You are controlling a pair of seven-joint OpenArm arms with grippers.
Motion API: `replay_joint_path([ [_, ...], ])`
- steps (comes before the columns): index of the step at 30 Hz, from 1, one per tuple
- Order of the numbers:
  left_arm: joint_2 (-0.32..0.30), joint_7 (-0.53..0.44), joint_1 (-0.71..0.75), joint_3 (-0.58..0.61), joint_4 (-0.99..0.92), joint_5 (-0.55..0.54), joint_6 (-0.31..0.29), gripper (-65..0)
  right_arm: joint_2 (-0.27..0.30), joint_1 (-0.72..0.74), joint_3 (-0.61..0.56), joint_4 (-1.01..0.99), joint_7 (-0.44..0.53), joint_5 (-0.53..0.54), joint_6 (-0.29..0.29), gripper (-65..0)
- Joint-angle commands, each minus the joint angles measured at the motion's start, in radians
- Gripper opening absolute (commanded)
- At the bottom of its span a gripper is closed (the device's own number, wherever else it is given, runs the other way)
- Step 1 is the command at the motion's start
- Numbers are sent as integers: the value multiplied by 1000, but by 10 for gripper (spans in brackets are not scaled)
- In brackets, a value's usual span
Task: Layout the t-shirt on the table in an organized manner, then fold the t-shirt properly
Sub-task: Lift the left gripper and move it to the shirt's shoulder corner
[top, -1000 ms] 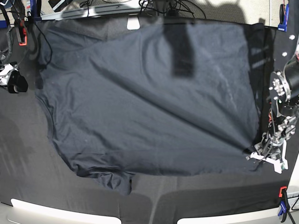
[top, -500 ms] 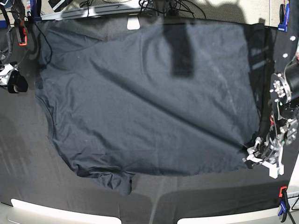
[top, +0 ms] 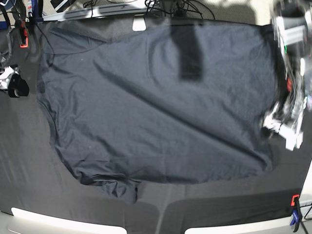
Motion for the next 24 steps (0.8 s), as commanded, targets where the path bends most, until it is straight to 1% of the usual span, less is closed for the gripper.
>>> replay_joint_path([
  [1, -19, -24, 29, -4, 88, -16, 21, -435, 26, 6, 10, 16, 13, 23, 13, -444],
  [2, -19, -23, 87, -6, 158, -28, 54, -435, 26, 6, 10, 16, 13, 23, 13, -444],
  [4, -15, -21, 195, -27, 286, -44, 83, -435, 26, 6, 10, 16, 14, 23, 13, -444],
  [9, 18, 64, 410, -149, 510, -130, 83, -434, 26, 6, 10, 16, 14, 23, 13, -444],
  [10, 25, 78, 445, -180, 537, -154, 76, -434, 26, 6, 10, 16, 14, 23, 13, -444],
  [13, 50, 116, 545, -269, 600, -217, 19, -434, 26, 6, 10, 16, 14, 23, 13, -444],
  [16, 66, 165, 640, -328, 638, -251, -26, -435, 26, 6, 10, 16, 14, 23, 13, -444],
  [18, 76, 174, 702, -345, 656, -289, -71, -435, 26, 6, 10, 16, 15, 23, 13, -444],
  [21, 81, 183, 778, -346, 670, -286, -77, -434, 26, 6, 10, 16, 17, 23, 13, -444],
  [22, 81, 182, 797, -346, 679, -276, -97, -434, 26, 6, 10, 16, 17, 24, 13, -444],
  [24, 84, 208, 819, -346, 704, -276, -101, -434, 26, 6, 10, 16, 18, 24, 13, -444],
])
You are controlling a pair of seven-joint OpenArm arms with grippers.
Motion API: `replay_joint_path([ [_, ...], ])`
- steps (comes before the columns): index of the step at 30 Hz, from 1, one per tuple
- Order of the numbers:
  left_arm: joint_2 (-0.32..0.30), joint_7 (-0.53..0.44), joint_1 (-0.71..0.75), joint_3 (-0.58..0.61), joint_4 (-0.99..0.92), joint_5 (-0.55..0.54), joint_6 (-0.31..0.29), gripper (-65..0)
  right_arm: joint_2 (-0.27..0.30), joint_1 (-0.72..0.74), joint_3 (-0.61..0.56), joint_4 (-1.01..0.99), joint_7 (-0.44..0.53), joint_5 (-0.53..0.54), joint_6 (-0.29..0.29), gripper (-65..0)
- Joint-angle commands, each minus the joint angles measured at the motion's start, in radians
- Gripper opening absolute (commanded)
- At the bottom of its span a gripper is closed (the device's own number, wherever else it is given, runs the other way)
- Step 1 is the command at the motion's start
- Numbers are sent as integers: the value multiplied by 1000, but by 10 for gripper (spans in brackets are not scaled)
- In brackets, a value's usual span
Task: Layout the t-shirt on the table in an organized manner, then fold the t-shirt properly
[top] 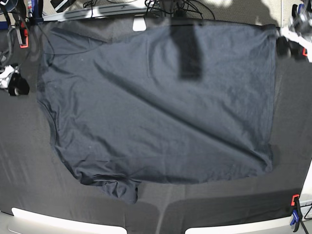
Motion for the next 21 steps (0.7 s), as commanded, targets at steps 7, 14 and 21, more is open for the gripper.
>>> replay_joint_path([
  [7, -14, 95, 30, -7, 100, -16, 36, -434, 28, 11, 10, 16, 12, 62, 13, -444],
  [14, -11, 177, 32, -7, 117, -79, 37, -434, -8, 10, -89, 16, 12, 108, 13, -444],
  [21, -6, 188, 84, -7, 117, -84, 38, -434, -116, 10, -219, 53, 12, 127, 13, -444],
])
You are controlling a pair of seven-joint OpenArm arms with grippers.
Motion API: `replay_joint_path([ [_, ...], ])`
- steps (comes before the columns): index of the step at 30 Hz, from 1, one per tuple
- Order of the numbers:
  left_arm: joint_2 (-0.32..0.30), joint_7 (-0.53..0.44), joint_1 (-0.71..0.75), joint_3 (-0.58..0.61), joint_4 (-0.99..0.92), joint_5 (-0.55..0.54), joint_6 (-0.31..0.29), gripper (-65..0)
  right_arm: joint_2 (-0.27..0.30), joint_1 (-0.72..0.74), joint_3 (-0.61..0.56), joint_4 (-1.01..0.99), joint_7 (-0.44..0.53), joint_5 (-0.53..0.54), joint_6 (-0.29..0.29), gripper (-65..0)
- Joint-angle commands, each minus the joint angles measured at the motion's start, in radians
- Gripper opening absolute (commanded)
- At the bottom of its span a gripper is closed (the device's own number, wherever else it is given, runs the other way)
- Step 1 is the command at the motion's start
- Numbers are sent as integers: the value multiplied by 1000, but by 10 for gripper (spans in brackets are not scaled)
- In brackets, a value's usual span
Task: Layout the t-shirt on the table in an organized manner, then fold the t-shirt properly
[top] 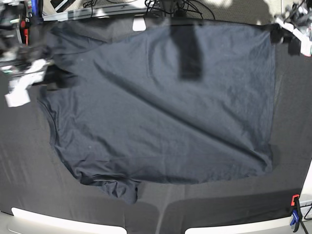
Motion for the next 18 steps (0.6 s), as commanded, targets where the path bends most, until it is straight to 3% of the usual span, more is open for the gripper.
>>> replay_joint_path([
  [1, -11, -32, 22, -8, 17, -7, 0, -434, 12, 8, -1, 31, 16, 28, 13, -444],
  [4, 5, -108, 51, -8, 16, 30, 55, -434, -6, 8, -13, 64, 16, 28, 13, -444],
  [9, 51, -137, 48, -6, 16, 41, 39, -434, -13, 8, -13, 102, 16, 28, 13, -444],
  [18, 52, -171, -13, -6, 1, 105, 42, -434, -13, 8, -13, 107, 16, 27, 13, -444],
])
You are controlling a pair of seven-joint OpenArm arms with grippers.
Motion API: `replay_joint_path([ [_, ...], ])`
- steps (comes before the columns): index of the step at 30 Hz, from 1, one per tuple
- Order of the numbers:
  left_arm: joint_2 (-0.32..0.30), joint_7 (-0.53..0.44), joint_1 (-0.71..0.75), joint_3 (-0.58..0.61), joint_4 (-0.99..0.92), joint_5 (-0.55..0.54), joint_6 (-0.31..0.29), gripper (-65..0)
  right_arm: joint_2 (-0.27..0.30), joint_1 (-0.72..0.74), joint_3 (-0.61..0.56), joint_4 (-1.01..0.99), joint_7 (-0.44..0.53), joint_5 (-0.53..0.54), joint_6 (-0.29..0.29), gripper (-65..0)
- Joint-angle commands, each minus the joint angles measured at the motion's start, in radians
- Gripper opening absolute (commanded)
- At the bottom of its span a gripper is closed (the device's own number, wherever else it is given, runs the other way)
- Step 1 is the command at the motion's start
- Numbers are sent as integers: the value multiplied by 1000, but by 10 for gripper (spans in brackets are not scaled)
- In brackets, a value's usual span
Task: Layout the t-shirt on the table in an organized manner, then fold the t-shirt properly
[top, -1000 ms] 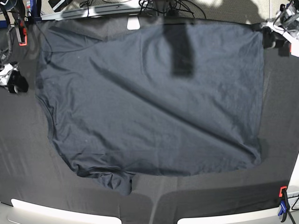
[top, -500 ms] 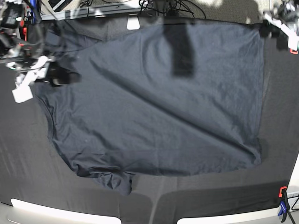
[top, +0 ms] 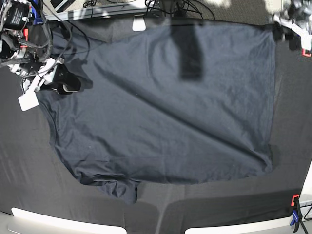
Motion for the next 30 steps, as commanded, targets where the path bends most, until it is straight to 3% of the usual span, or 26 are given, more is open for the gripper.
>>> replay_joint_path([
  [1, -11, -15, 3, -6, 2, -18, -3, -434, 16, 5, 8, 19, 16, 26, 13, -444],
  [4, -11, 3, -2, -5, -24, -51, -10, -434, 16, 5, 8, 19, 16, 23, 13, -444],
  [8, -11, 73, -2, -5, -43, -79, -95, -434, 16, 5, 8, 19, 16, 23, 13, -444],
  [15, -11, 87, -2, -5, -43, -177, -177, -434, 16, 5, 8, 19, 16, 23, 13, -444],
  [20, -11, 98, -7, -5, -43, -184, -178, -435, 16, 5, 8, 19, 16, 23, 13, -444],
  [25, -11, 136, -7, -5, -43, -186, -225, -435, 16, 5, 8, 19, 16, 23, 13, -444],
  [28, -11, 104, -9, -5, -45, -155, -224, -435, 16, 5, 8, 19, 16, 23, 13, -444],
  [30, -11, 45, -13, -5, -45, -79, -156, -434, 16, 5, 8, 19, 16, 23, 13, -444],
])
